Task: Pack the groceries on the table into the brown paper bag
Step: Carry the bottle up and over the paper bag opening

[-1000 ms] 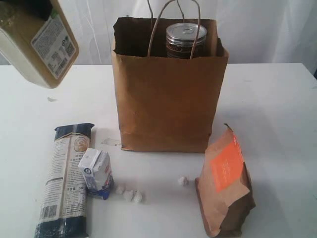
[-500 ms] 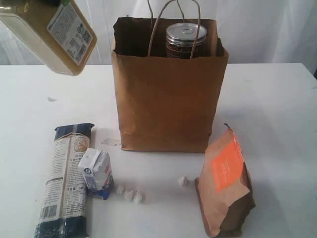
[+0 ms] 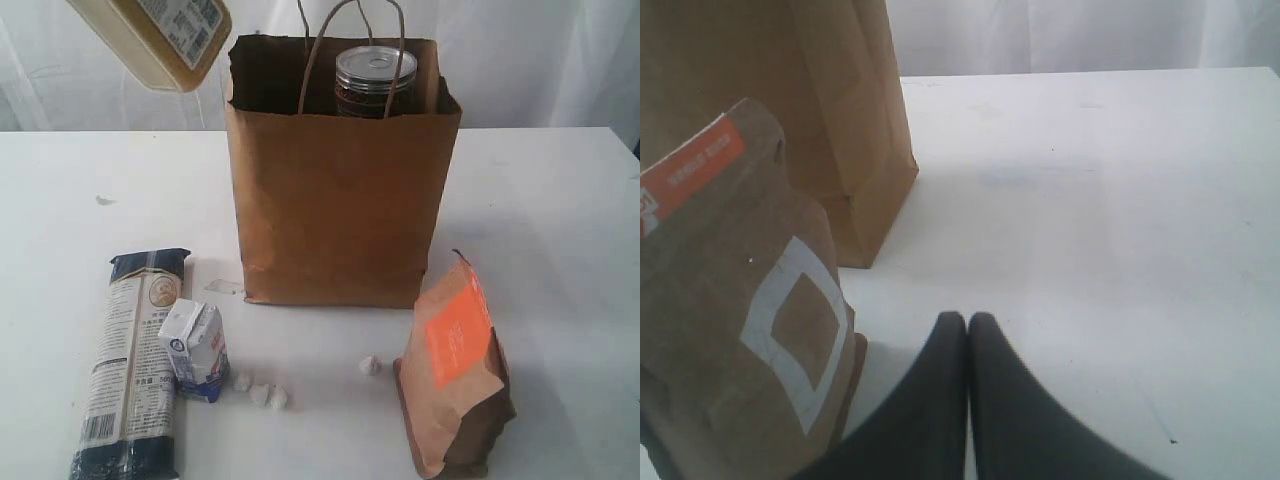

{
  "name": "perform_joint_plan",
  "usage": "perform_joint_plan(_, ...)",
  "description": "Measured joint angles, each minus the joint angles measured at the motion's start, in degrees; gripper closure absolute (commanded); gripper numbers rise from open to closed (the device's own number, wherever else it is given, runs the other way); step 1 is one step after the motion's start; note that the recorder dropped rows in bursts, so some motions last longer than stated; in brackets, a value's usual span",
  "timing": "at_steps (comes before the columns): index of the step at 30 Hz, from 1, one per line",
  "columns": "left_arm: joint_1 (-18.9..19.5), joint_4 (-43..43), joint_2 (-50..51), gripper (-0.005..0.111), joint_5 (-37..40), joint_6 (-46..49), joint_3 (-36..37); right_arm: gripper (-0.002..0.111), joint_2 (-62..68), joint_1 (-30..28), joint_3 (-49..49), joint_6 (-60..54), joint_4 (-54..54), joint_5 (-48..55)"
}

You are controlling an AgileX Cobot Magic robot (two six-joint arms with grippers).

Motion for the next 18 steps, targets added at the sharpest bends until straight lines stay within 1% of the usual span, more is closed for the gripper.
perform_joint_plan(4,0.0,-0.1,2.8,0.107,0.5,-0.9,-3.9,0.108,0.0,0.0,0.0,0.0,0.0,0.0)
perform_joint_plan(11,0.0,-2.3,8.4,0.107,0.6,-1.2,-8.0,0.108,0.0,0.0,0.0,0.0,0.0,0.0)
perform_joint_plan(18,0.0,-5.0,11.2,0.107,-0.2,-0.4,-9.1,0.108,0.0,0.0,0.0,0.0,0.0,0.0)
